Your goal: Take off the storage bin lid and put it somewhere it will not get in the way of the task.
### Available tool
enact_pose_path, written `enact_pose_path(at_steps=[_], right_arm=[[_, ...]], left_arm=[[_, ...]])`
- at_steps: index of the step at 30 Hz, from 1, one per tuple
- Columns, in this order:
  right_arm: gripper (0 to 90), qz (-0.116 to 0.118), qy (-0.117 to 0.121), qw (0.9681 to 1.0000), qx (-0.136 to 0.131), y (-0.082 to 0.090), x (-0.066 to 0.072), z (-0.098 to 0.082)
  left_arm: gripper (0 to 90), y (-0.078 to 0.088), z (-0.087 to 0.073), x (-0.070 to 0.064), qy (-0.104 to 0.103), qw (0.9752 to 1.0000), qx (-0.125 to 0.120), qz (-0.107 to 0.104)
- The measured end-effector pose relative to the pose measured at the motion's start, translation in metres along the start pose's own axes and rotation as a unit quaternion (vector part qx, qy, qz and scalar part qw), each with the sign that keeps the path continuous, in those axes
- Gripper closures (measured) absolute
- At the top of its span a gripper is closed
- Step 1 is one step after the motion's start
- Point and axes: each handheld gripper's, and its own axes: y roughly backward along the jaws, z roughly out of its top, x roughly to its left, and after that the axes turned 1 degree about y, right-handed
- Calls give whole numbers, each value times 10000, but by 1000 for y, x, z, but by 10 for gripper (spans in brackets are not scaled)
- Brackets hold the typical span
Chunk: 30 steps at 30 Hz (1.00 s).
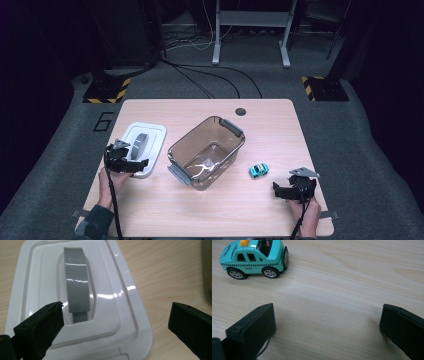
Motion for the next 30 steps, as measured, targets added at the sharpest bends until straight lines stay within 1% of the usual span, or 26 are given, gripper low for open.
enact_pose_path(at_steps=[5, 7, 9, 10, 11, 12, 14, 15, 16, 19, 20, 21, 22, 23, 24, 25, 26, 27, 28, 29, 30], right_arm=[[0, 5, 15, 10000, 8, 0, 0, 0], [0, 10, 18, 10000, 31, 0, 0, 1], [0, 34, 3, 10000, 58, 0, 0, 2], [0, 57, 51, 9999, 92, 0, -1, 3], [0, 57, 51, 9999, 92, 0, -1, 3], [0, 73, 38, 9999, 116, 0, 0, 3], [0, 108, 58, 9998, 166, -1, -1, 4], [0, 108, 58, 9998, 166, -1, -1, 4], [0, 101, 34, 9998, 179, -1, -1, 5], [0, 99, 6, 9997, 243, -1, 0, 6], [0, 109, 14, 9996, 263, -1, 0, 7], [0, 138, -39, 9995, 289, -1, 1, 8], [0, 176, -122, 9992, 348, 0, 3, 9], [0, 176, -122, 9992, 348, 0, 3, 9], [0, 220, -31, 9992, 319, -1, 2, 10], [0, 252, -113, 9990, 356, 0, 4, 11], [0, 273, -80, 9990, 346, 0, 4, 12], [0, 292, -93, 9989, 351, 0, 6, 14], [0, 305, -134, 9987, 376, 1, 8, 15], [0, 331, -136, 9986, 385, 1, 10, 18], [0, 348, -102, 9987, 369, 1, 11, 19]], left_arm=[[0, 5, -12, -17, -241, 9997, -46, -48], [0, 5, -18, -25, -327, 9994, -59, -112], [0, 6, -24, -34, -444, 9989, 3, -159], [0, 5, -29, -43, -558, 9982, 23, -220], [0, 5, -29, -43, -558, 9982, 23, -220], [0, 4, -32, -49, -664, 9974, 59, -270], [0, 3, -36, -56, -769, 9964, 102, -331], [0, 2, -38, -60, -776, 9962, 97, -375], [0, 1, -40, -65, -832, 9956, 123, -413], [0, -2, -46, -78, -1008, 9934, 221, -499], [0, -3, -49, -81, -1082, 9922, 270, -552], [0, -4, -51, -84, -1078, 9924, 225, -548], [0, -6, -52, -86, -1099, 9921, 235, -549], [0, -7, -54, -88, -1083, 9923, 218, -556], [0, -7, -56, -90, -1088, 9922, 227, -562], [0, -8, -57, -91, -1116, 9917, 261, -576], [0, -9, -58, -92, -1083, 9919, 288, -601], [0, -9, -58, -93, -1080, 9919, 274, -615], [0, -9, -59, -94, -1064, 9925, 217, -554], [0, -9, -59, -94, -1063, 9924, 223, -582], [0, -9, -59, -95, -1019, 9928, 194, -597]])
